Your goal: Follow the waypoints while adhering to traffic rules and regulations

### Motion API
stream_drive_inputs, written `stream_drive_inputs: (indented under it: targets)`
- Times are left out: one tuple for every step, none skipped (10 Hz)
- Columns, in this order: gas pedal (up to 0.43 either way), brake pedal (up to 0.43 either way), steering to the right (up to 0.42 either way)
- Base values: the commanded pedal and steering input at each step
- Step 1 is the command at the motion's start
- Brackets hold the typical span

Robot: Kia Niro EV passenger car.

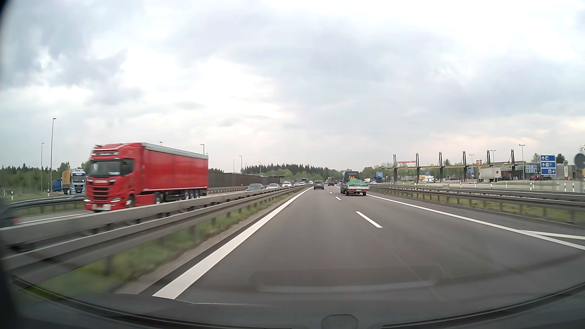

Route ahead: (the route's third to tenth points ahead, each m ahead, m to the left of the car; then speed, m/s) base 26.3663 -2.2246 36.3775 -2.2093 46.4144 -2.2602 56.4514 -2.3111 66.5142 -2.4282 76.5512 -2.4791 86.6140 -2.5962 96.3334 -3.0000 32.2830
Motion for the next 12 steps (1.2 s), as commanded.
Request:
stream_drive_inputs:
  targets:
    - [0.177, 0.000, 0.000]
    - [0.189, 0.000, 0.001]
    - [0.189, 0.000, 0.001]
    - [0.189, 0.000, 0.001]
    - [0.209, 0.000, 0.001]
    - [0.240, 0.000, 0.001]
    - [0.248, 0.000, 0.002]
    - [0.248, 0.000, 0.002]
    - [0.240, 0.000, 0.002]
    - [0.228, 0.000, 0.002]
    - [0.220, 0.000, 0.002]
    - [0.220, 0.000, 0.001]
